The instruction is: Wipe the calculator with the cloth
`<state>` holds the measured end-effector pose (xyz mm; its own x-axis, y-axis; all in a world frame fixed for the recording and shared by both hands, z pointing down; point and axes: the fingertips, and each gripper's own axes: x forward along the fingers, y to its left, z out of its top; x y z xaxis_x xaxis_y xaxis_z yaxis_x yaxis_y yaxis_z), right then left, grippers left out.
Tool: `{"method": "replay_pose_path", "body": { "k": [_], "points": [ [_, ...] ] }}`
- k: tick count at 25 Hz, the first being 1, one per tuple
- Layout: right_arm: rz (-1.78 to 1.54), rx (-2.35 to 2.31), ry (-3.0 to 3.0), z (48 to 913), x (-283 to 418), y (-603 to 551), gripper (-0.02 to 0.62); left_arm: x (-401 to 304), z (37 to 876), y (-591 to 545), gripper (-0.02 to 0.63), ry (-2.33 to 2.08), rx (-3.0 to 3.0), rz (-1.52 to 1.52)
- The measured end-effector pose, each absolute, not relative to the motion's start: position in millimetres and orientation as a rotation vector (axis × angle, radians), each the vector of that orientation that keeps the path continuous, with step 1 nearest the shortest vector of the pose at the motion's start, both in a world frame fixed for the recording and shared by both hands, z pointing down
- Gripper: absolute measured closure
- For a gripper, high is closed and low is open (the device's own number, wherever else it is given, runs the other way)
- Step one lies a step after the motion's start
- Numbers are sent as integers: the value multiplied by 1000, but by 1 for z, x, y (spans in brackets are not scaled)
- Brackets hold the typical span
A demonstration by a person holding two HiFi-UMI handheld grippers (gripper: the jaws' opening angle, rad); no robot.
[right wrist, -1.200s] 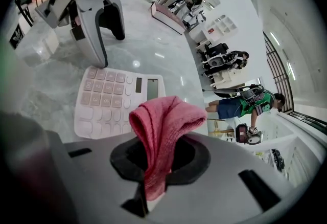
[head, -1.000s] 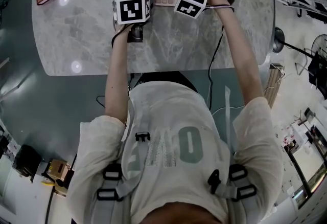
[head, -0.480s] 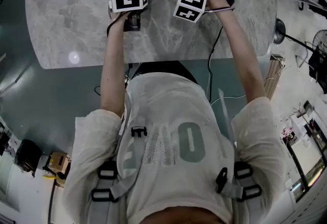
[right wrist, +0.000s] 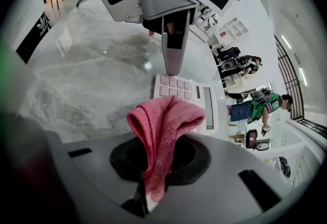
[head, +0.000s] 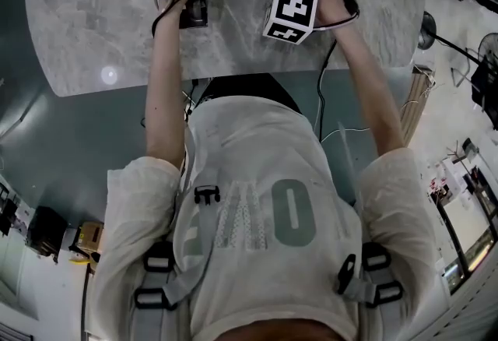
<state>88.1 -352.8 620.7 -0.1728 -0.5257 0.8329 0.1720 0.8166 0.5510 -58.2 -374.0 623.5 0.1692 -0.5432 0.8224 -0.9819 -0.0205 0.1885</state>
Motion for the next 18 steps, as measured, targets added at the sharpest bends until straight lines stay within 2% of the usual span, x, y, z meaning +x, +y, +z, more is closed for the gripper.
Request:
{"method": "replay_pose_path", "body": {
  "k": [18],
  "points": [
    [-610, 248, -1643, 625, 86, -340, 541, -62, 624, -374, 172, -1488, 1674, 705]
  ]
}}
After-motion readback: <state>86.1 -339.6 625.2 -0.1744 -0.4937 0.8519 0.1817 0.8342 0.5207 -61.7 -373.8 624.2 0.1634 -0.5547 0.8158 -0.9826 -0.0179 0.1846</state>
